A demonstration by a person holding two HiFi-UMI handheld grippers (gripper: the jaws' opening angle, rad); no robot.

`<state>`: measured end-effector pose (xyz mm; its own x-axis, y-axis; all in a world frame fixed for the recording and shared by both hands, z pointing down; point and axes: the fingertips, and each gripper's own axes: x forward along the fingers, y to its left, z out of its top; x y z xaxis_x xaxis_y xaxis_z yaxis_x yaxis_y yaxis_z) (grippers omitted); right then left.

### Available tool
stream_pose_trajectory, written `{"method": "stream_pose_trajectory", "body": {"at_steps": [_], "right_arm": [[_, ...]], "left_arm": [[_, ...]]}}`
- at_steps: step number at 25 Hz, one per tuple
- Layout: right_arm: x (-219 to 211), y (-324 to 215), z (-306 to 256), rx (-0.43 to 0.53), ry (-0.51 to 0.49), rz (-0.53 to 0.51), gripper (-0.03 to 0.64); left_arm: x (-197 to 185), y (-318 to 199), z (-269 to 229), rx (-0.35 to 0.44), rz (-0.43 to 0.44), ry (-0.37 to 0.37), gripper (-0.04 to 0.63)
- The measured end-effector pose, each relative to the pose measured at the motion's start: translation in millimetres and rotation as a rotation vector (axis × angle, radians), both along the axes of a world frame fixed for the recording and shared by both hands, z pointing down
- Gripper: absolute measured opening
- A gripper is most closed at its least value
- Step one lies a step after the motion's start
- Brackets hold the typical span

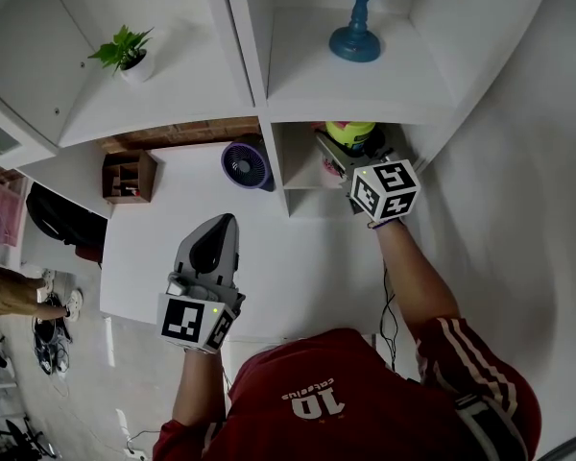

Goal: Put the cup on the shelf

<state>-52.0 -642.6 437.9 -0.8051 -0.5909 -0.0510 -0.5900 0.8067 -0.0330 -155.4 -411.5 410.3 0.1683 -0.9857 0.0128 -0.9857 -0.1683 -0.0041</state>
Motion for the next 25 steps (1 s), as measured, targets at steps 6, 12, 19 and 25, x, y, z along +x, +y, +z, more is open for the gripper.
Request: {"method": "stream_pose_trajectory", "body": {"at_steps": [6, 12, 19, 25], "right_arm": [[-2.4, -2.6, 13.1, -0.005, 0.023, 0.001, 0.408], [-4.6, 0.1, 14.6, 0.03, 0.029, 0.003, 0.41], [-3.3, 0.5, 18.1, 0.015, 0.04, 0.004, 0.438], [-6.4, 8.0, 33.6, -0.053, 0.077, -0.031, 0.48]], "left_arm": [[1.2, -2.5, 0.1, -0.002, 0.011, 0.001, -0.002], [-2.2, -2.2, 3.3, -0.006, 0.006, 0.009, -0.002], [-4.5, 4.9, -3.6, 0.015, 0.004, 0.01, -0.002], [-13.9, 18.8, -0.2, 0.03, -0.011, -0.001, -0.002]]}}
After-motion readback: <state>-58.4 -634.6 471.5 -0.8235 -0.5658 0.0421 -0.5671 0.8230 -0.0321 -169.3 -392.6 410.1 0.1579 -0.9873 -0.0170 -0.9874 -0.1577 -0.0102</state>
